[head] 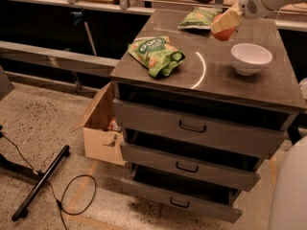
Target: Pick apple from white bowl and place on counter
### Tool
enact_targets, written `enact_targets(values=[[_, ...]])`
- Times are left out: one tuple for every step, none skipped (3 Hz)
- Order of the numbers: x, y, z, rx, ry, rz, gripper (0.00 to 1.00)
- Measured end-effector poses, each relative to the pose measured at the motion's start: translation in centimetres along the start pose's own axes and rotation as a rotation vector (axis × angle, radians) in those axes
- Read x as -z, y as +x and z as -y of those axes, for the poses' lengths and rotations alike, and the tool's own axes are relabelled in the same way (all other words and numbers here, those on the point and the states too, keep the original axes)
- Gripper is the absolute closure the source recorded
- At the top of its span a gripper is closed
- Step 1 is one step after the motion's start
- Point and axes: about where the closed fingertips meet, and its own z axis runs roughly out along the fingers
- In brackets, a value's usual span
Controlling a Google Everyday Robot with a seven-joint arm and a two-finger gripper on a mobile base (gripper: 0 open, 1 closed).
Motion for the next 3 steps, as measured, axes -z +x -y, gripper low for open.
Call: enact_targets(values=[[-1.8,-0.8,-0.5,0.043,-0.001,0.024,1.0],[-4.6,-0.6,0.1,0.026,0.026,0.054,1.0],[-7.4,-0.6,-0.1,0.012,0.039,0.073,1.0]])
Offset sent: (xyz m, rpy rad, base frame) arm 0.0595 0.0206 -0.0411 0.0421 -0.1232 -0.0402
